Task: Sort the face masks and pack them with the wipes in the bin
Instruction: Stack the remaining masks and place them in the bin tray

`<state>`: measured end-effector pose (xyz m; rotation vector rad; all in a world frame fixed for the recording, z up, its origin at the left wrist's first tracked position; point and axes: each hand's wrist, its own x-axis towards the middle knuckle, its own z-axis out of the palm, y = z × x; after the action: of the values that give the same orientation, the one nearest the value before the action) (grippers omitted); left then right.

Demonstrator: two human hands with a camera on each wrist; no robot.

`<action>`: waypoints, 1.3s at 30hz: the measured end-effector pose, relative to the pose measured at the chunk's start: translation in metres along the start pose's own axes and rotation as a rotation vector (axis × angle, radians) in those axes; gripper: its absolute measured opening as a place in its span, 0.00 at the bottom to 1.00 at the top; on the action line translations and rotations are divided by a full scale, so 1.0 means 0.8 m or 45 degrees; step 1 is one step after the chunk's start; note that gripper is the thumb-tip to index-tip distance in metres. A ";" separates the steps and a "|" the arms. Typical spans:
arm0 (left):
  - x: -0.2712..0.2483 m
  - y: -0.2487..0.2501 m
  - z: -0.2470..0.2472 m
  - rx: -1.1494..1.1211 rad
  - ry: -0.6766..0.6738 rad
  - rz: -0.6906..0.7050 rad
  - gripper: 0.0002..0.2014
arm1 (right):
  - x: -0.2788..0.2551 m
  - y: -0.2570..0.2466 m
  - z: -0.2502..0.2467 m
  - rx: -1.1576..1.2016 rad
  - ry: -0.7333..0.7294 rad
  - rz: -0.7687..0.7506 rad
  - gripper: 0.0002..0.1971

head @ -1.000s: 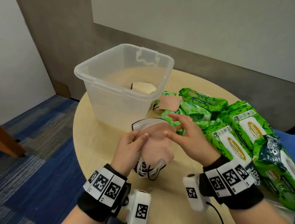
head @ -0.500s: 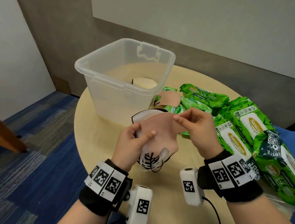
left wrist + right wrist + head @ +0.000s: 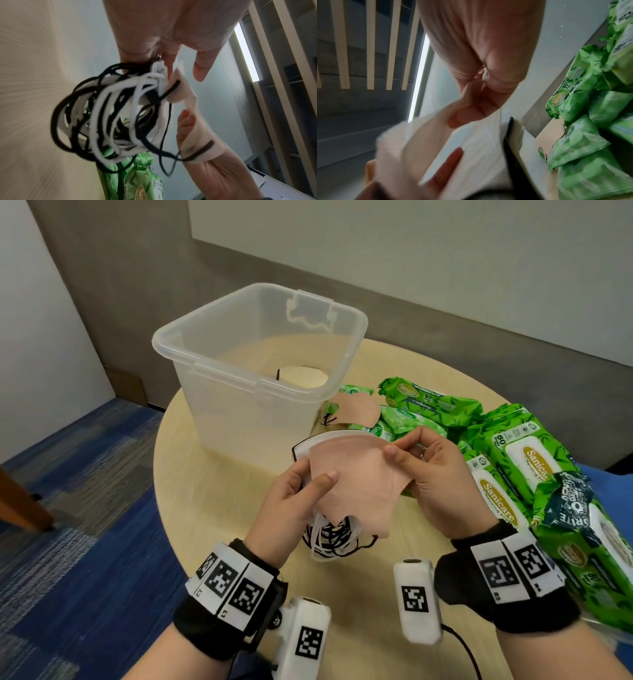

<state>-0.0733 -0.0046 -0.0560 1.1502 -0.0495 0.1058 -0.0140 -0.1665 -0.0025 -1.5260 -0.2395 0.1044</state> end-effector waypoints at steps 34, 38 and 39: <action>0.120 0.039 0.136 0.228 0.086 0.037 0.20 | 0.008 -0.030 -0.072 0.464 -0.081 0.435 0.14; 0.132 0.058 0.149 0.184 0.106 0.076 0.23 | 0.018 -0.049 -0.089 0.642 0.137 0.543 0.09; 0.134 0.062 0.154 0.187 0.110 0.079 0.23 | 0.021 -0.054 -0.092 0.611 0.183 0.512 0.09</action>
<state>0.0299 -0.0907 0.0495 1.2899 -0.0012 0.2170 0.0149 -0.2364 0.0402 -1.0783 0.2015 0.3445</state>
